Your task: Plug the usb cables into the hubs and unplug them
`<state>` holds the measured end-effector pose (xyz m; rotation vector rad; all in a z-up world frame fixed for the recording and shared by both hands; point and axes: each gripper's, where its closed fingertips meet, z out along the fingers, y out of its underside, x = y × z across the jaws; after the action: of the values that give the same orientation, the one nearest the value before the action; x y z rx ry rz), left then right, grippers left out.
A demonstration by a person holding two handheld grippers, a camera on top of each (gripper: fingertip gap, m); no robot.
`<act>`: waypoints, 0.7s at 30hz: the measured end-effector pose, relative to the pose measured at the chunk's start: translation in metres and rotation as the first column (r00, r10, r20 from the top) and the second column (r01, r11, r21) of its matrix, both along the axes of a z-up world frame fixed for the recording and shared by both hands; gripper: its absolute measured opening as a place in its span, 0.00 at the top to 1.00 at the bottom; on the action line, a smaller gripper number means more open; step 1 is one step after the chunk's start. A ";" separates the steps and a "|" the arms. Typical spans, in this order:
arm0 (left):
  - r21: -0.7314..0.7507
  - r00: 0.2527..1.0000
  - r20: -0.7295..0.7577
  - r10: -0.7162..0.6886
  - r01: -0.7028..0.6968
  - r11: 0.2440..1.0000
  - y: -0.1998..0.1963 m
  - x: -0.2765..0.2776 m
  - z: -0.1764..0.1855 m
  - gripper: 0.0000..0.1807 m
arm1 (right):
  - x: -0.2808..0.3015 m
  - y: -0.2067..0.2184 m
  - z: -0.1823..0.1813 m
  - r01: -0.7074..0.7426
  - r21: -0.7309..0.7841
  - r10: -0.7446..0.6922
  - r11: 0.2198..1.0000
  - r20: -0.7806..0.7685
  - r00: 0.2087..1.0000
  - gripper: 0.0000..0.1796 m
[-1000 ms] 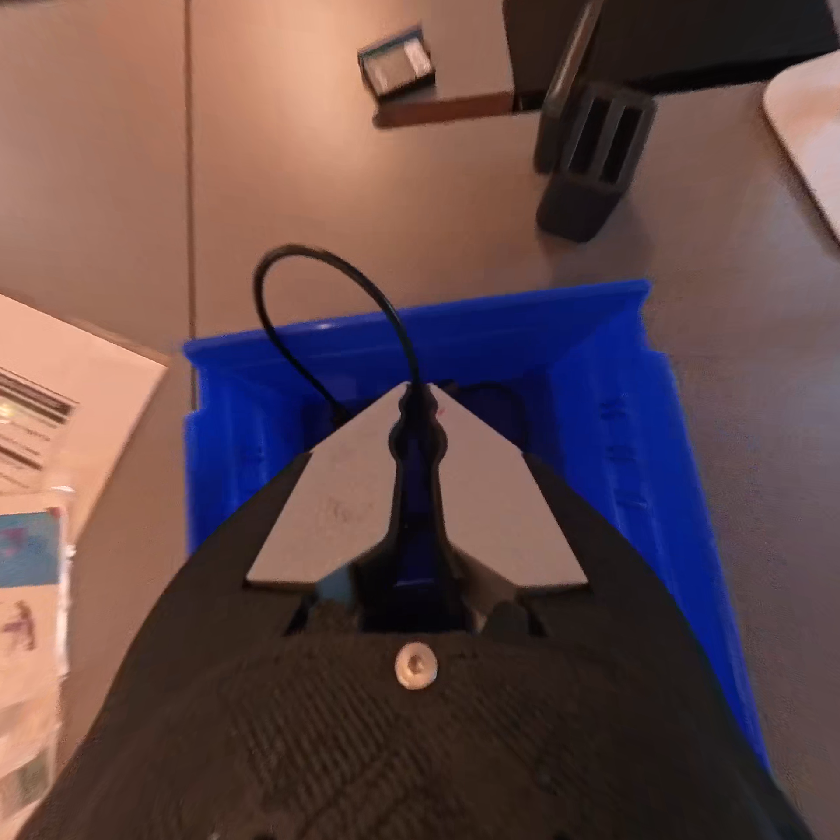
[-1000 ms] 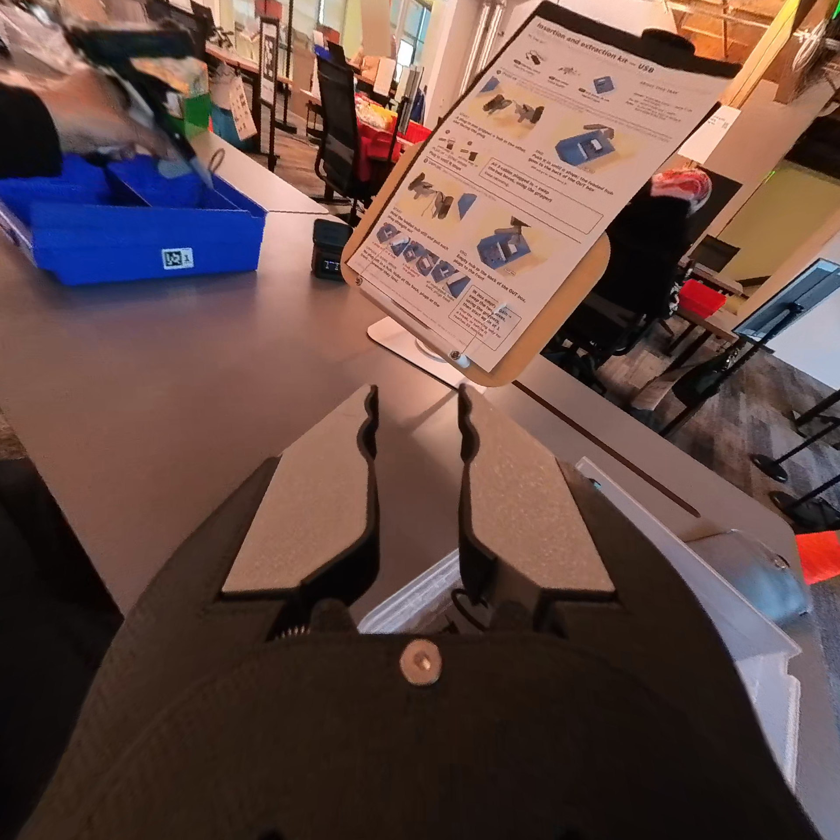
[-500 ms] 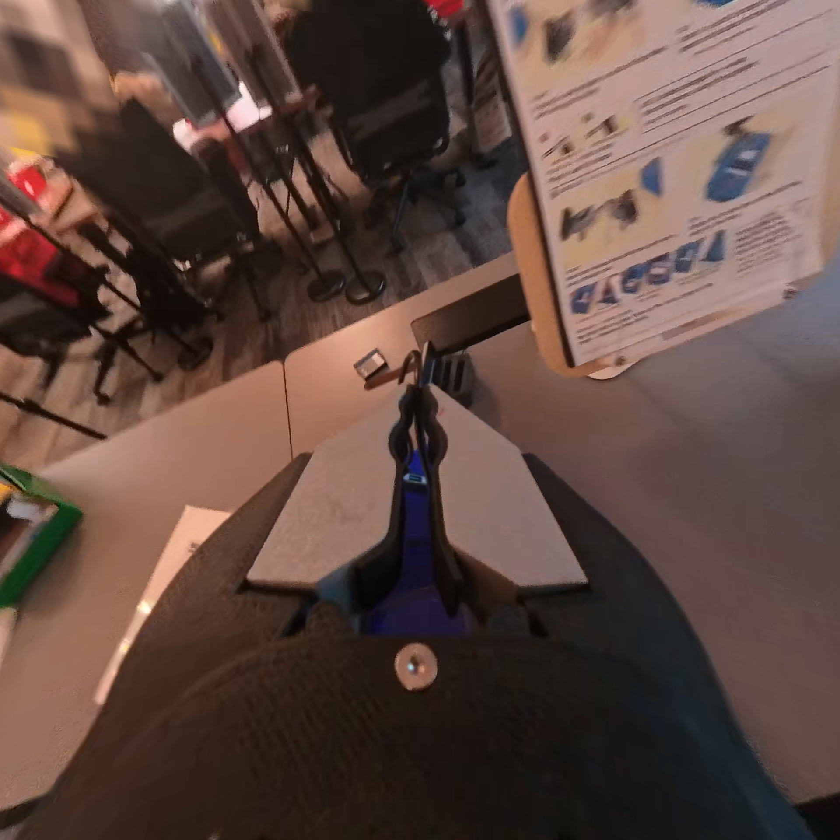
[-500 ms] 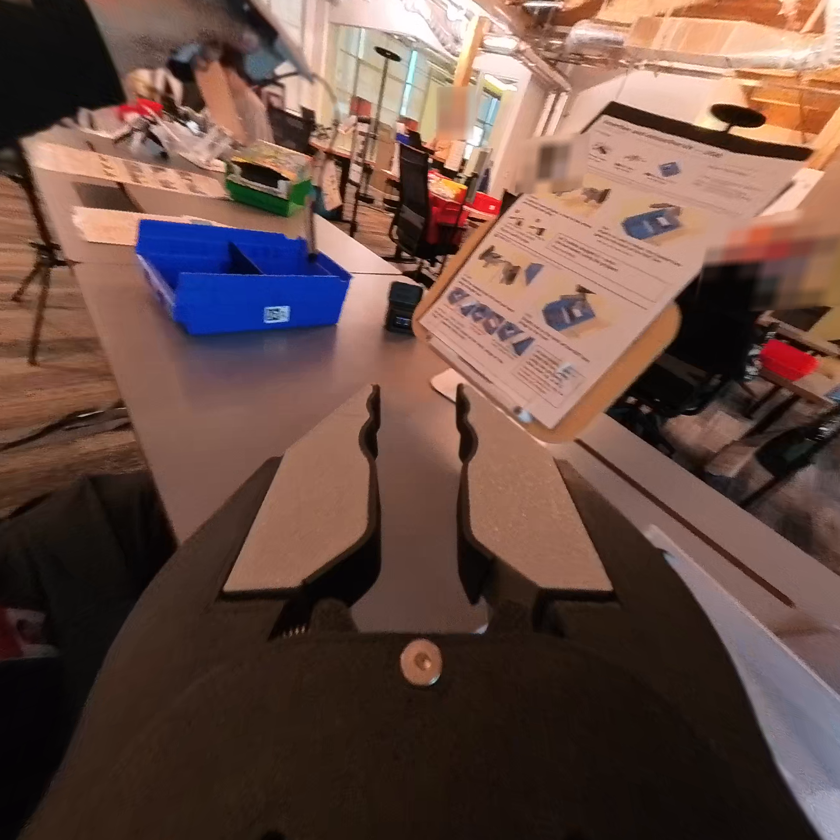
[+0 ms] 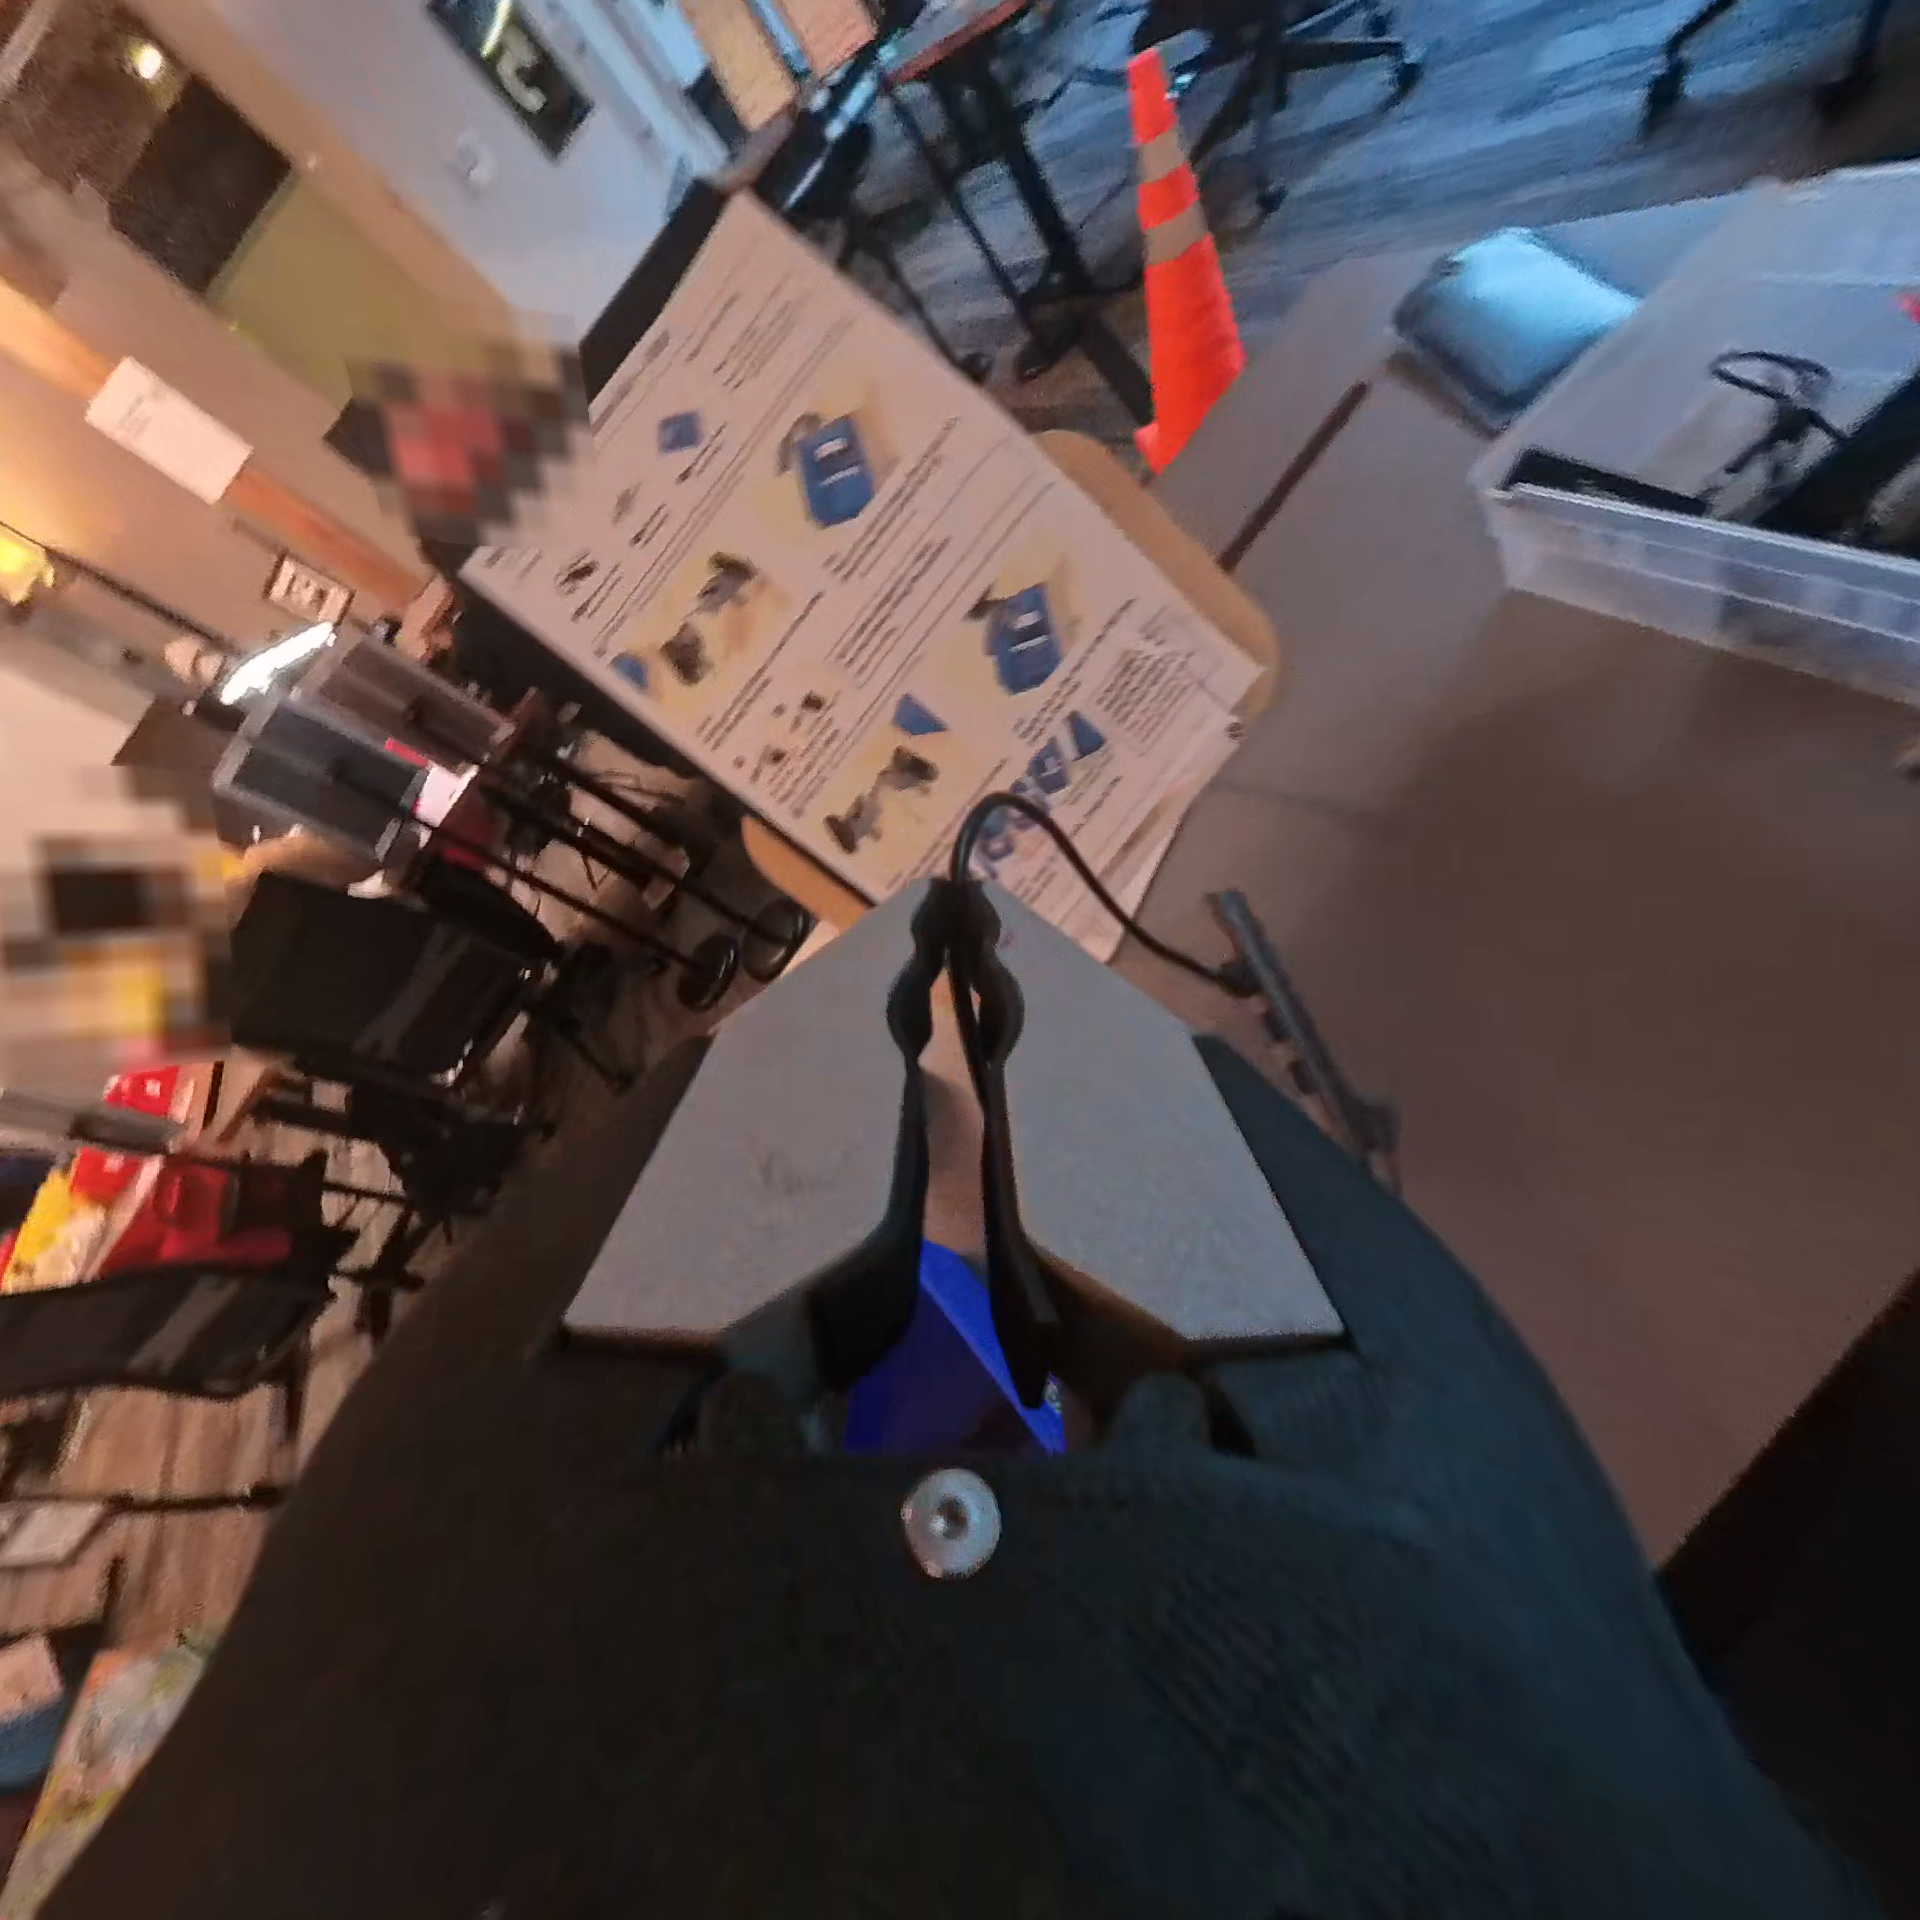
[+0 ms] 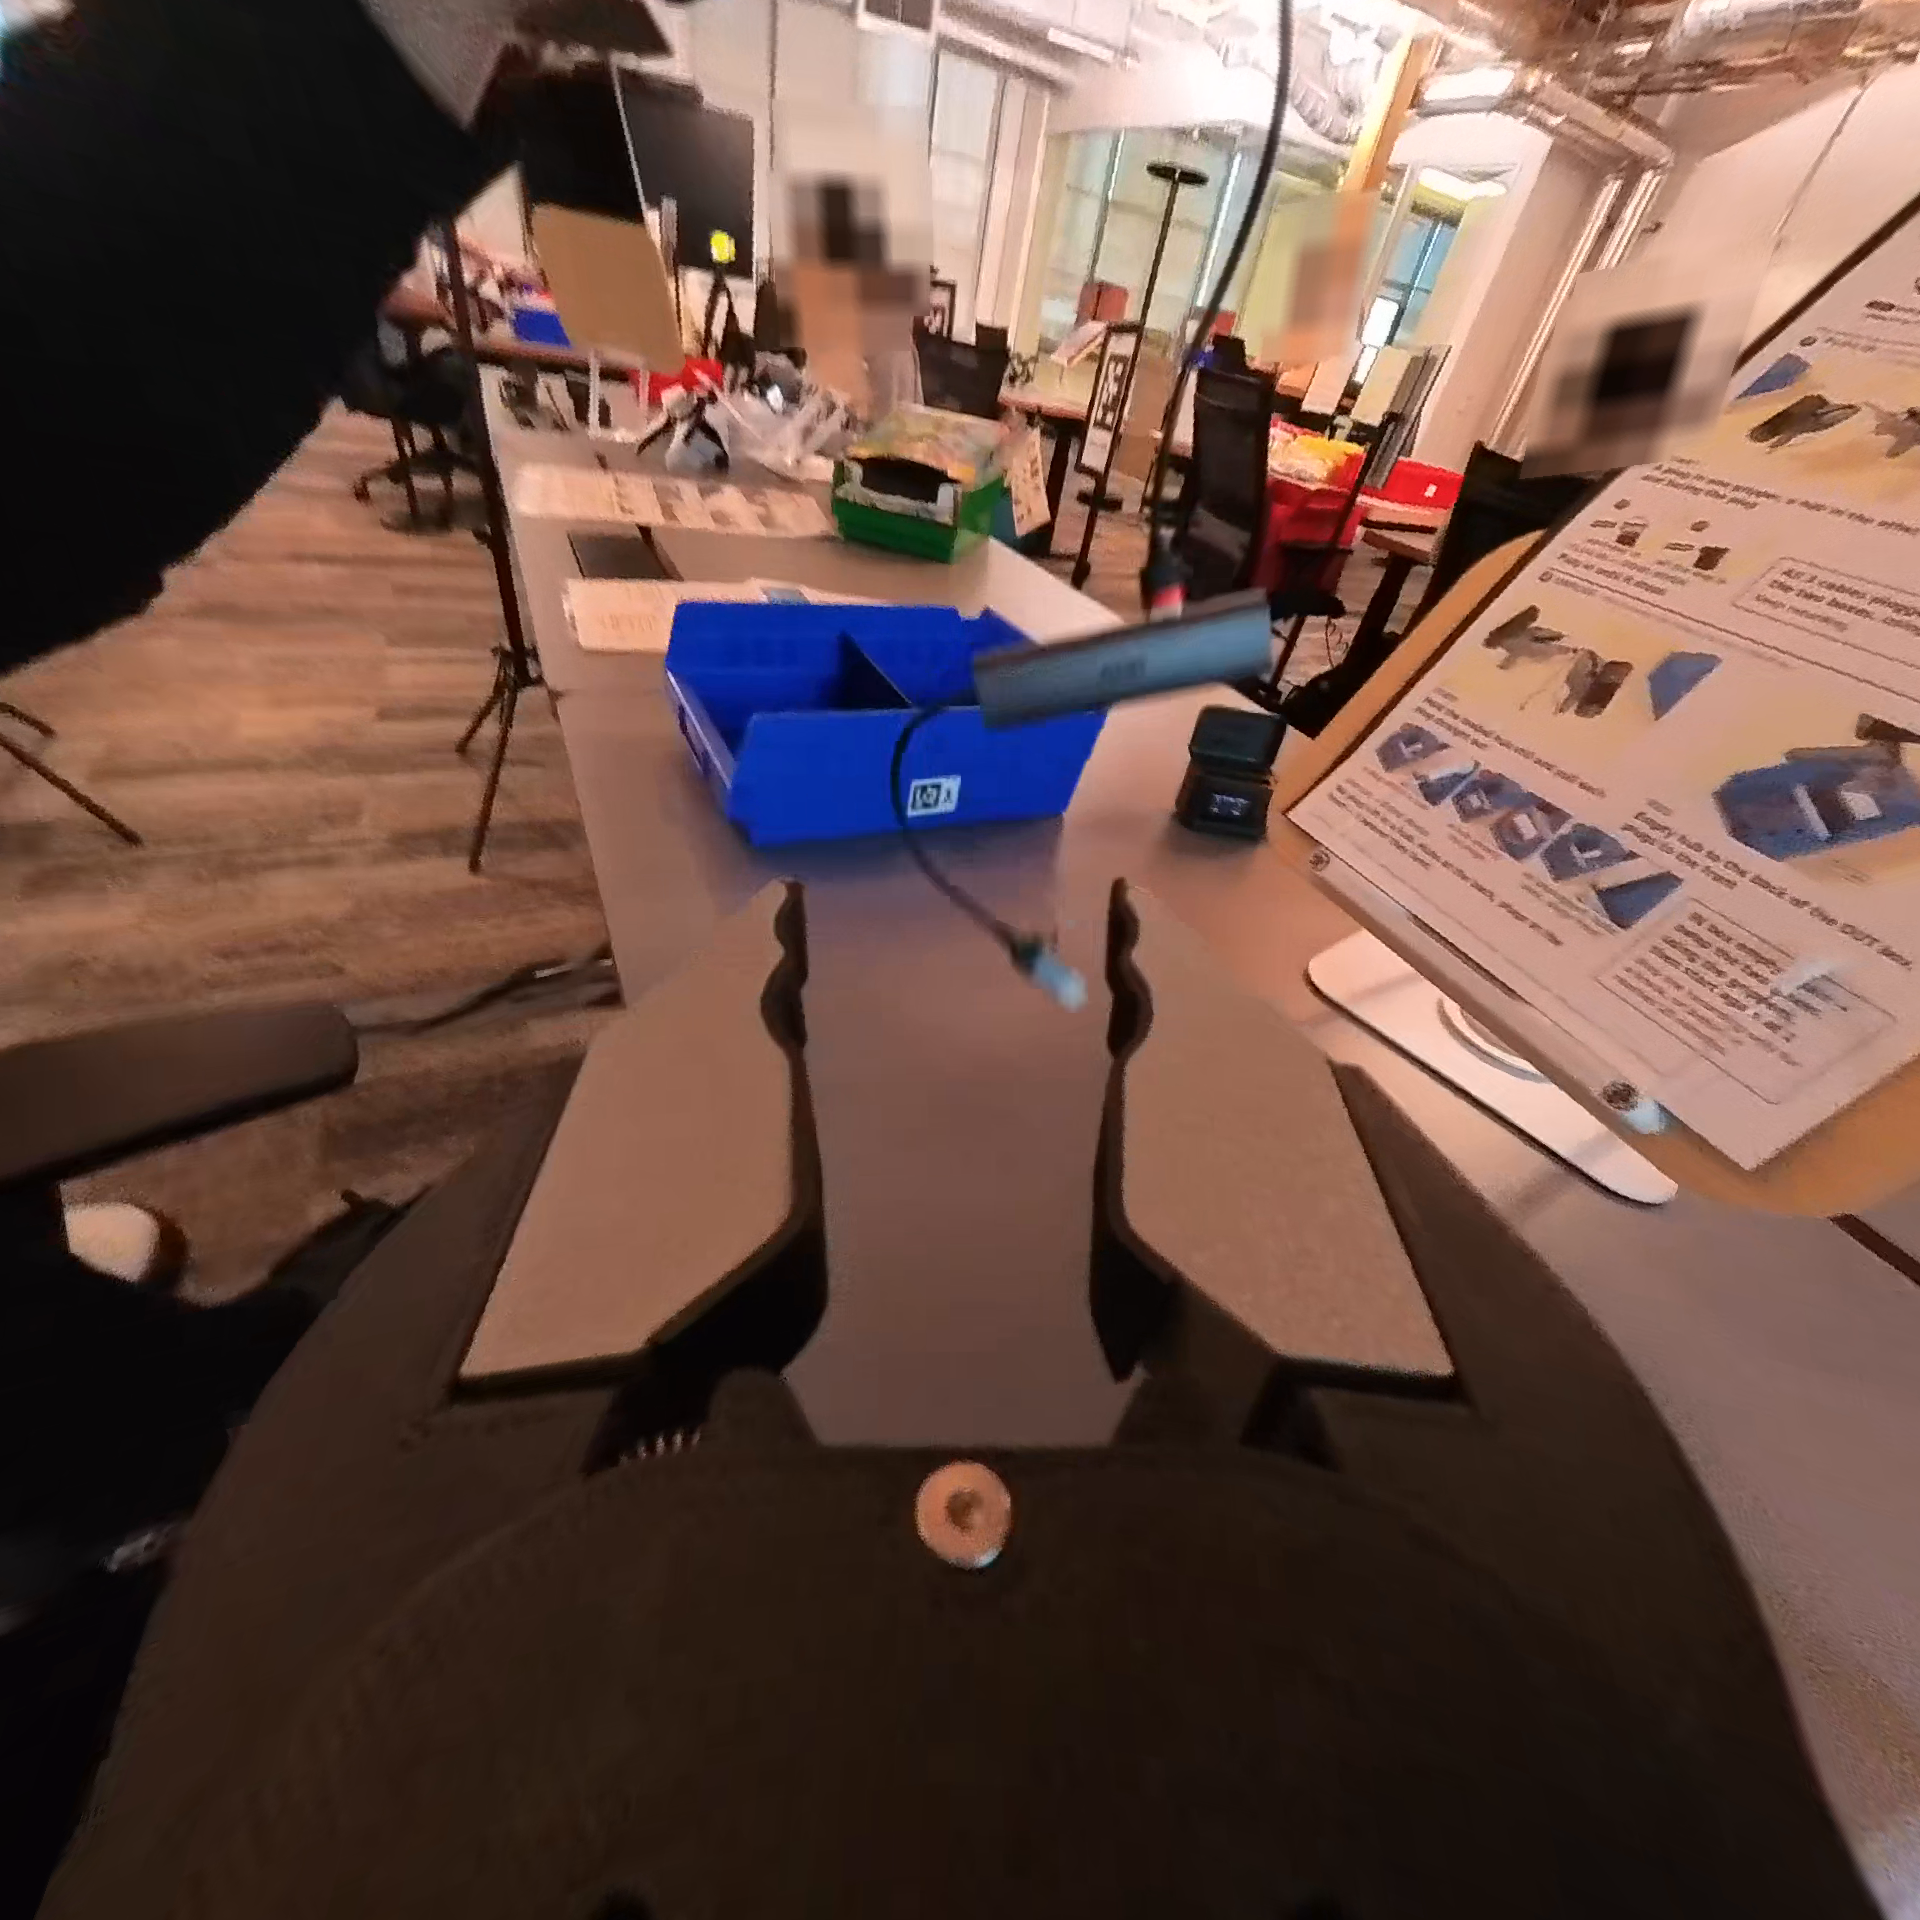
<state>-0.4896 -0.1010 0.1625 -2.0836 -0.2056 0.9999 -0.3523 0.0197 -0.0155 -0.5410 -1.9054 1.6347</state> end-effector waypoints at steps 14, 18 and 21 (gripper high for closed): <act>-0.200 0.830 0.140 -0.540 0.558 0.805 0.074 0.123 -0.079 1.00 | -0.010 -0.001 -0.065 -0.148 0.224 0.135 0.963 0.072 0.988 0.51; -0.200 0.797 0.161 -0.582 0.604 0.771 0.075 0.125 -0.080 1.00 | -0.009 -0.019 -0.068 -0.225 0.154 0.210 0.962 0.105 0.972 0.59; -0.192 0.797 0.147 -0.585 0.603 0.774 0.076 0.124 -0.077 1.00 | -0.010 -0.029 -0.090 -0.271 0.204 0.240 0.941 0.166 0.957 0.66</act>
<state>-0.3661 -0.0248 0.0856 -2.1781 0.5394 0.5628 -0.3621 -0.0089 -0.1052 -0.3304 -2.3105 1.5390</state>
